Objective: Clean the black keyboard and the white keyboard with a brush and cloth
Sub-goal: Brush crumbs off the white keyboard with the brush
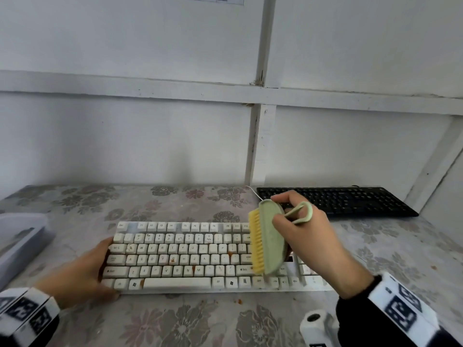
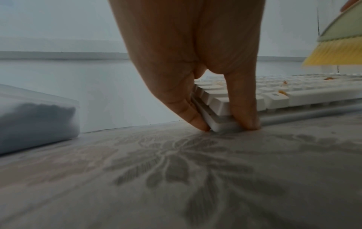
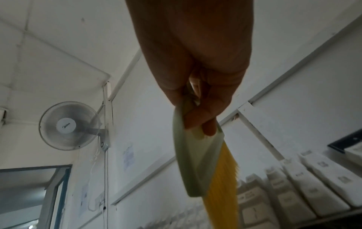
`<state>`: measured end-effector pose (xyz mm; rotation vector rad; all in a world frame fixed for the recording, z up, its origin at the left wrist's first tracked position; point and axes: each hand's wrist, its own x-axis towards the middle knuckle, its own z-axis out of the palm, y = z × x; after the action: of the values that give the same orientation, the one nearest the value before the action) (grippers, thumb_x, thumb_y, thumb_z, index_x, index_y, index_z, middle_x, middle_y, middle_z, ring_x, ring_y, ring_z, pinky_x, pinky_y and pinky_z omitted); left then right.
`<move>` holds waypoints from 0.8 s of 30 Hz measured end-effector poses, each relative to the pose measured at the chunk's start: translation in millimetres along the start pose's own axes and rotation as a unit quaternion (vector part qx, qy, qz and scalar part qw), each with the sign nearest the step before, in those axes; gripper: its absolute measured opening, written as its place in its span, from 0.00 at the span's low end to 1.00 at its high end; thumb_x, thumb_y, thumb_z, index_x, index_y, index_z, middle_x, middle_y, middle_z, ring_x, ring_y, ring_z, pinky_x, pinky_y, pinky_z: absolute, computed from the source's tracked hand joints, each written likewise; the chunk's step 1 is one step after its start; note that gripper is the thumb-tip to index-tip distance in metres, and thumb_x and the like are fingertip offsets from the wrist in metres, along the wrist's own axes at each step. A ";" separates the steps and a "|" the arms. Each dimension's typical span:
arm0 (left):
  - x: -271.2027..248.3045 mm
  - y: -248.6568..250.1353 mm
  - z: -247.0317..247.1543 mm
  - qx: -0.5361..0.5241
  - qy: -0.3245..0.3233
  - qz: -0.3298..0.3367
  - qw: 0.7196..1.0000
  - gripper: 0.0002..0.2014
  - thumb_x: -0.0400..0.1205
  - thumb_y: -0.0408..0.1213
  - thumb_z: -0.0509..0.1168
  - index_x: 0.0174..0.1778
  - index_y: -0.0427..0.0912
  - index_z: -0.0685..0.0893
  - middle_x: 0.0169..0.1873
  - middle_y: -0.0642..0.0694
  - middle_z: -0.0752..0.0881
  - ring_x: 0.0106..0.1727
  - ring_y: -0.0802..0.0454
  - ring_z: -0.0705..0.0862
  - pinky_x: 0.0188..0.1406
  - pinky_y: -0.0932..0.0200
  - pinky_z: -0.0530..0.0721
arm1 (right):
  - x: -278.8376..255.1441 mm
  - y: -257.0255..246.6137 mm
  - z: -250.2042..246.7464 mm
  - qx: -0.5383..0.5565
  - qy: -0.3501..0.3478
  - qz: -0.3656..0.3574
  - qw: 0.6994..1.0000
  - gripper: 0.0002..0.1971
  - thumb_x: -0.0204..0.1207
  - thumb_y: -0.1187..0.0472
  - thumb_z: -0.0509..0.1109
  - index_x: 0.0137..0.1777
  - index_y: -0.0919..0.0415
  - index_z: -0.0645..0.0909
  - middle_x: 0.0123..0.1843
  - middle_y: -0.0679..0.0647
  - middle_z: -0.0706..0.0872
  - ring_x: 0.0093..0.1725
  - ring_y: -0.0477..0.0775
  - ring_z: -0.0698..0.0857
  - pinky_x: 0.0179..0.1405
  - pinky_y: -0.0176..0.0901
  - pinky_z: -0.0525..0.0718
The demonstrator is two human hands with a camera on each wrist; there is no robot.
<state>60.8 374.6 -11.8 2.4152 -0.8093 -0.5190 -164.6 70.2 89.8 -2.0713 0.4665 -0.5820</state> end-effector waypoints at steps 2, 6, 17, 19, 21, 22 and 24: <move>0.8 -1.1 -0.2 0.005 0.004 -0.004 1.000 0.55 0.46 0.54 0.77 0.68 0.64 0.53 0.61 0.58 0.78 0.61 0.59 0.80 0.67 0.50 0.78 | 2.9 3.1 4.8 -0.031 -0.005 0.000 1.000 0.12 0.77 0.65 0.62 0.52 0.47 0.78 0.38 0.57 0.85 0.30 0.50 0.79 0.21 0.38 0.78; 1.0 1.6 -0.3 0.016 0.005 -0.007 1.000 0.55 0.45 0.55 0.75 0.67 0.64 0.51 0.60 0.59 0.77 0.61 0.59 0.79 0.68 0.53 0.76 | -8.5 16.0 13.3 -0.047 -0.033 0.005 0.998 0.10 0.77 0.65 0.62 0.50 0.49 0.77 0.35 0.57 0.85 0.25 0.43 0.74 0.18 0.33 0.71; 0.5 1.5 -0.2 0.019 0.011 -0.003 1.000 0.57 0.45 0.56 0.76 0.69 0.62 0.52 0.61 0.57 0.78 0.61 0.59 0.79 0.68 0.51 0.76 | -13.9 0.5 3.4 -0.028 -0.026 -0.010 0.999 0.12 0.75 0.66 0.63 0.50 0.48 0.79 0.35 0.58 0.86 0.22 0.44 0.71 0.19 0.39 0.71; -0.7 4.2 -0.1 0.016 0.007 -0.004 1.000 0.57 0.45 0.55 0.75 0.69 0.61 0.53 0.60 0.59 0.77 0.61 0.60 0.79 0.67 0.55 0.76 | -5.2 -1.4 5.4 -0.028 -0.004 -0.004 1.000 0.12 0.75 0.65 0.62 0.52 0.48 0.78 0.38 0.58 0.86 0.26 0.46 0.74 0.22 0.48 0.79; -2.3 6.8 -0.4 0.019 0.005 -0.009 1.000 0.56 0.46 0.55 0.75 0.69 0.61 0.52 0.59 0.60 0.77 0.60 0.60 0.78 0.67 0.56 0.75 | 0.7 0.9 9.2 -0.037 0.001 0.001 0.999 0.12 0.76 0.65 0.61 0.55 0.48 0.77 0.35 0.57 0.84 0.25 0.44 0.74 0.22 0.50 0.80; -2.5 7.0 -0.9 0.021 0.005 -0.012 1.000 0.57 0.46 0.55 0.75 0.70 0.61 0.52 0.60 0.60 0.76 0.61 0.60 0.78 0.68 0.55 0.75 | 1.8 3.3 11.4 -0.043 -0.002 0.000 0.999 0.12 0.77 0.65 0.61 0.56 0.49 0.77 0.33 0.54 0.82 0.22 0.42 0.72 0.20 0.44 0.77; -1.8 7.3 -0.8 0.023 0.003 -0.014 1.000 0.57 0.47 0.55 0.75 0.71 0.61 0.52 0.60 0.59 0.76 0.61 0.60 0.78 0.68 0.55 0.75 | -0.5 8.9 15.6 -0.046 -0.010 -0.005 0.999 0.12 0.77 0.66 0.61 0.55 0.50 0.76 0.31 0.52 0.80 0.19 0.42 0.70 0.17 0.34 0.69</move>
<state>56.6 371.1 -6.5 2.4714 -0.7945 -0.5082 -157.1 76.3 74.6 -2.1665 0.4809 -0.5544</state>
